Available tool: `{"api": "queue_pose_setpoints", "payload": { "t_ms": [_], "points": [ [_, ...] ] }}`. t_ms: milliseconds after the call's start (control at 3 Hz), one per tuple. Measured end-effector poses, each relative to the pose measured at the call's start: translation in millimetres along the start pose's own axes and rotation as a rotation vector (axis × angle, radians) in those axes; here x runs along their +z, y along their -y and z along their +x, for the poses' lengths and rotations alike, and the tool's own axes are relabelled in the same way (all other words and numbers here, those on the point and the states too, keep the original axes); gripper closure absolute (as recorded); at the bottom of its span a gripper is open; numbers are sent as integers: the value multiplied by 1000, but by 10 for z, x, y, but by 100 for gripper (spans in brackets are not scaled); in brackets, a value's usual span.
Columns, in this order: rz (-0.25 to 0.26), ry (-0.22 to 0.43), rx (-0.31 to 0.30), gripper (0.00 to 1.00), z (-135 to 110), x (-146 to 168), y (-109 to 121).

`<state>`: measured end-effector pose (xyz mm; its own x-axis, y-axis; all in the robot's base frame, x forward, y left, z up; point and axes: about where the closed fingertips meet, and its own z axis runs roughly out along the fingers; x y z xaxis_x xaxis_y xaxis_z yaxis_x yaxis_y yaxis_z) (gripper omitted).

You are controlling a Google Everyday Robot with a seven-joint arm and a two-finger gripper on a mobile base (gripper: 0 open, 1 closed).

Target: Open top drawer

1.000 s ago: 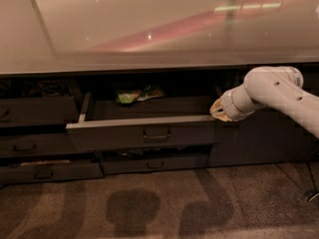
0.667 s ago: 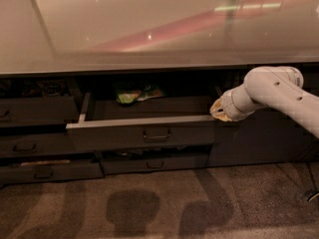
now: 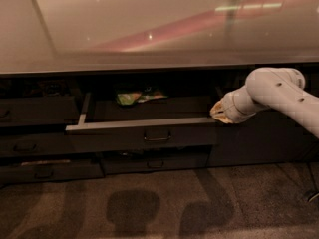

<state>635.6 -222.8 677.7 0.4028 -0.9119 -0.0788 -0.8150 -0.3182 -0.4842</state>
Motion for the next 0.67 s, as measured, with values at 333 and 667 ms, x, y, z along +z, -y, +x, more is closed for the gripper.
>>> {"api": "queue_pose_setpoints", "payload": {
  "t_ms": [333,667],
  "points": [
    [3,9,-2,100,-28,-16,-6],
    [18,40,-13,100,-134,-21,-66]
  ]
}}
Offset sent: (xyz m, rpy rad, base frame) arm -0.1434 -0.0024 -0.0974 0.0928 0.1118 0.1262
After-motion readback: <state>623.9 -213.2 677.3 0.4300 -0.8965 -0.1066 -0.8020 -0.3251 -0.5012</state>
